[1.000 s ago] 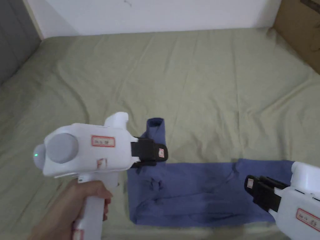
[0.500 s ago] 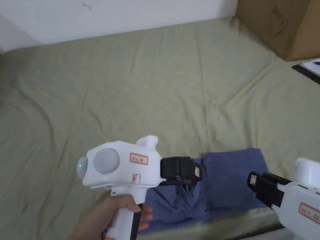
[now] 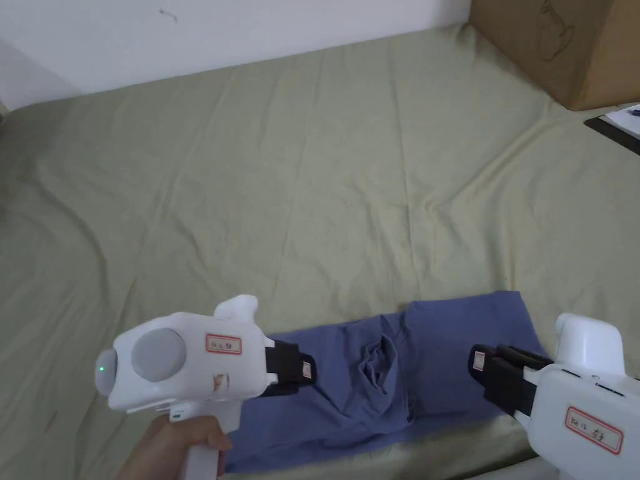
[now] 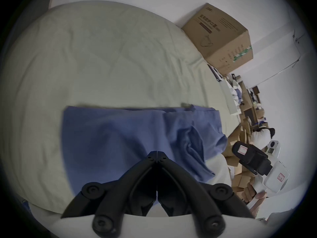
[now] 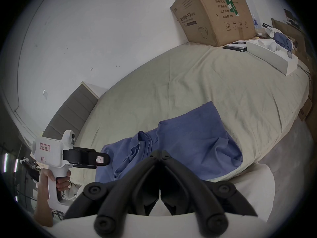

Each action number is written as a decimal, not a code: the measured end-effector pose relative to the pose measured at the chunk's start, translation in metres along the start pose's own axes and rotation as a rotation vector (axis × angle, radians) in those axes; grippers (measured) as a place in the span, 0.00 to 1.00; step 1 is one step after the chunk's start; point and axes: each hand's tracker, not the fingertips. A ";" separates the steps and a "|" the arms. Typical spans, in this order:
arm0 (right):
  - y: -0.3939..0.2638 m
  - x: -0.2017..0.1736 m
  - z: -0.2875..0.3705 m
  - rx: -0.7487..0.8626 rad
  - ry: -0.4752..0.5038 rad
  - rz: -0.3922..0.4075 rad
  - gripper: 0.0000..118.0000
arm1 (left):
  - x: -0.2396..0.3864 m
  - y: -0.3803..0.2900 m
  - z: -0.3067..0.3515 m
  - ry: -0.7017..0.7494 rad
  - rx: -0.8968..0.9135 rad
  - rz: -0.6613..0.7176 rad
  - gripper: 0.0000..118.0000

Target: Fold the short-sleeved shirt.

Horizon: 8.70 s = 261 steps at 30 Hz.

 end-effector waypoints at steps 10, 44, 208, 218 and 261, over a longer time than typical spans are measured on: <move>0.001 0.012 0.008 0.004 -0.014 -0.008 0.00 | 0.062 -0.008 -0.066 -0.058 -0.163 -0.077 0.00; -0.001 -0.050 -0.021 -0.072 0.024 0.123 0.00 | -0.143 -0.016 0.023 -0.492 0.033 0.329 1.00; -0.037 -0.236 -0.064 0.334 -0.051 0.504 0.00 | -0.368 0.085 0.274 1.133 0.013 -0.062 0.92; -0.027 -0.219 -0.049 0.354 -0.065 0.498 0.00 | -0.280 0.055 0.309 0.859 0.377 0.037 0.06; 0.034 -0.172 0.108 0.637 -0.025 0.450 1.00 | 0.128 -0.115 0.240 0.586 1.049 -0.295 0.97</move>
